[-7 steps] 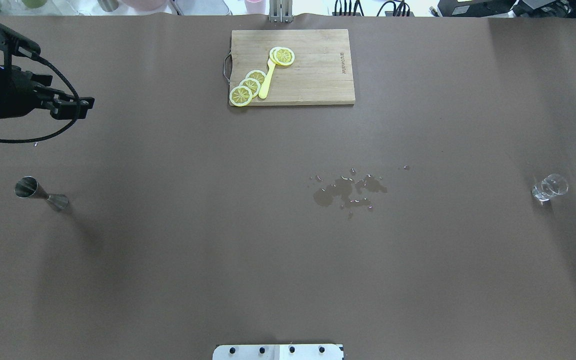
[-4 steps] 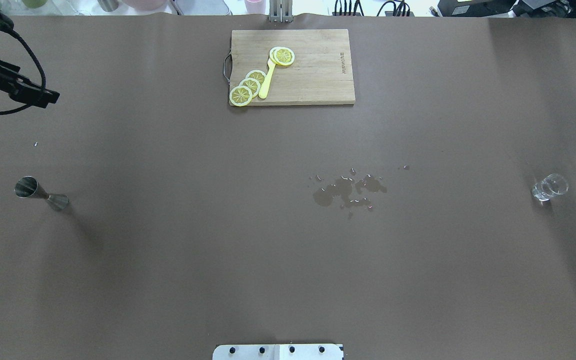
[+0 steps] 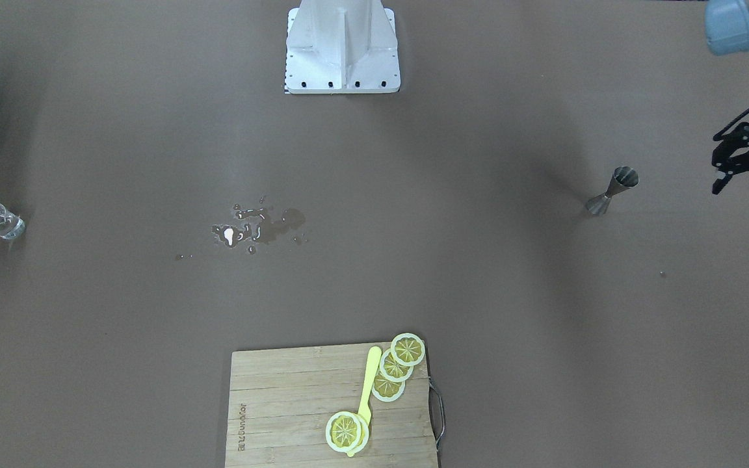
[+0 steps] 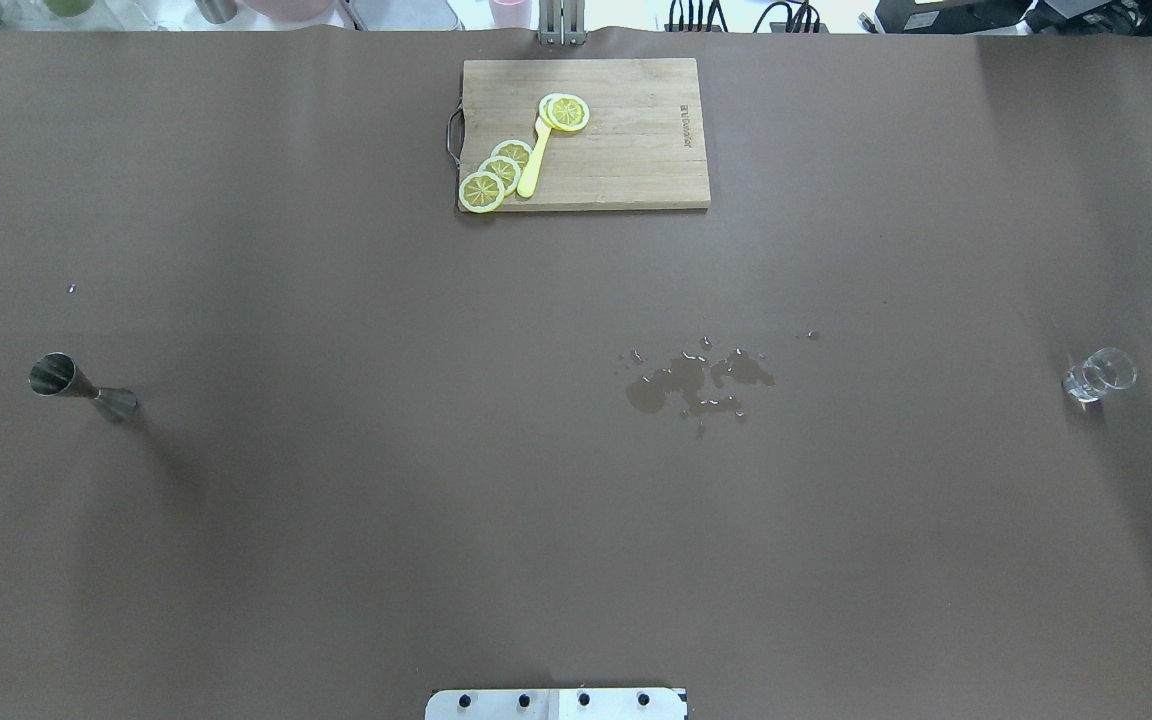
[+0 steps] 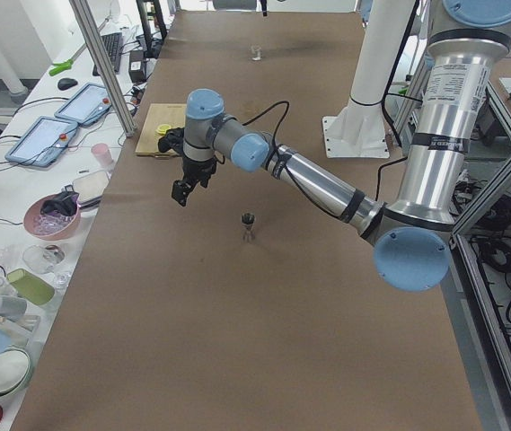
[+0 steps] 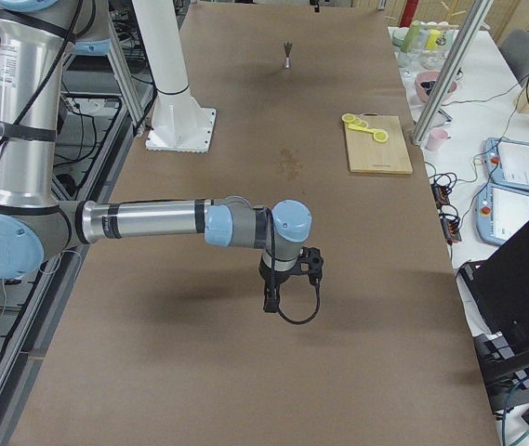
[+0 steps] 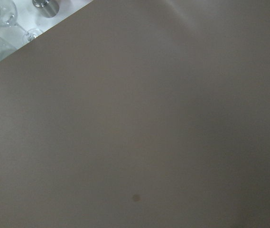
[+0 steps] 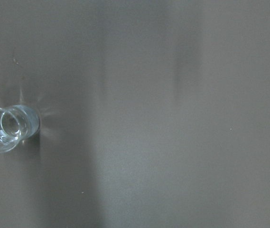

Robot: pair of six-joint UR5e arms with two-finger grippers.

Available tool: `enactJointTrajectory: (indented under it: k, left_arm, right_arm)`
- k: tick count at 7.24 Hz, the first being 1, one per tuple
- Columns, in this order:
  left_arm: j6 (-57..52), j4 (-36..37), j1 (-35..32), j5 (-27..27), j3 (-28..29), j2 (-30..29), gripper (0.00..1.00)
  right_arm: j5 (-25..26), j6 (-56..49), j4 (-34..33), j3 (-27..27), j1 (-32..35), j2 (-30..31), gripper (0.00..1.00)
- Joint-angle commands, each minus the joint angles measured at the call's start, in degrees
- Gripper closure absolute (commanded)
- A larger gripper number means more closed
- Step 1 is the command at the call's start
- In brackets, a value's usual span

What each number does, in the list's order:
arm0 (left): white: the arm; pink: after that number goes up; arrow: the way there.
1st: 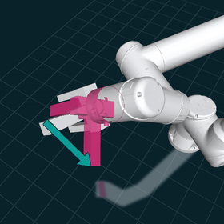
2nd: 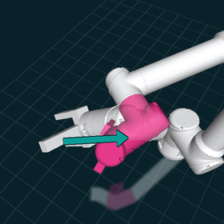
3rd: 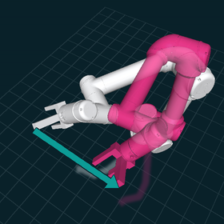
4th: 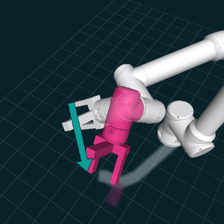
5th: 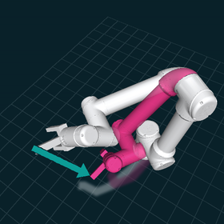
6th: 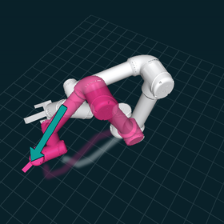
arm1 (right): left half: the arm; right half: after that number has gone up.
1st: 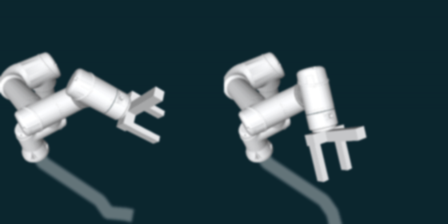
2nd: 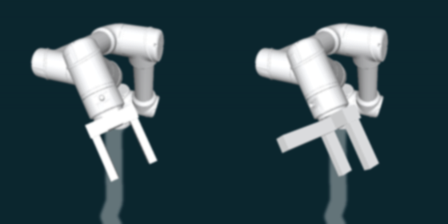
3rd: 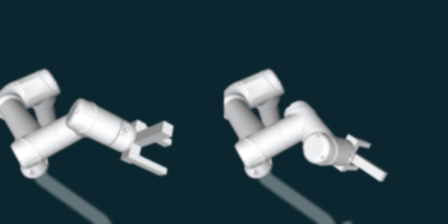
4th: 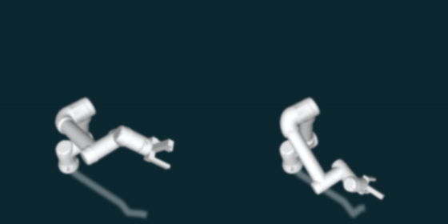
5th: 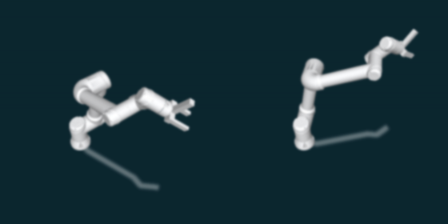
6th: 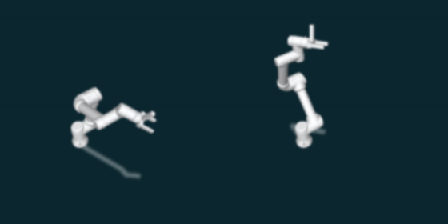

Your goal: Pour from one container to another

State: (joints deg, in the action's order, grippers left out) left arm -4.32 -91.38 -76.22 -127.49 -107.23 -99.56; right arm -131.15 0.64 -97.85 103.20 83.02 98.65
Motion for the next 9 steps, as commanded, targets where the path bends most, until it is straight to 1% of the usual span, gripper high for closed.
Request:
enactJointTrajectory:
  k: [1, 3, 4, 5, 9]
  left_arm:
    - [-7.0, 0.8, -5.1, -3.6, 6.0, 2.2, 0.01]
    - [-6.7, 0.5, -6.7, -4.0, 5.8, 5.3, 0.01]
    - [-6.7, 0.4, -8.7, -8.8, 5.6, 9.2, 0.01]
    - [-6.6, 0.3, -10.8, -12.3, 5.5, 11.7, 0.01]
    - [-6.9, 0.2, -14.9, -11.9, 5.8, 20.7, 0.01]
  right_arm:
    - [-0.2, 0.2, 0.0, 0.4, 0.0, -1.1, 0.00]
    - [-0.2, 0.2, 0.0, 0.0, -0.1, -1.9, 0.00]
    - [-0.2, 0.2, 0.0, 0.0, 0.0, -1.9, 0.00]
    - [-0.2, 0.2, 0.0, -0.3, 0.0, -1.7, 0.00]
    - [-0.2, 0.2, 0.0, -0.2, -0.1, -1.8, 0.00]
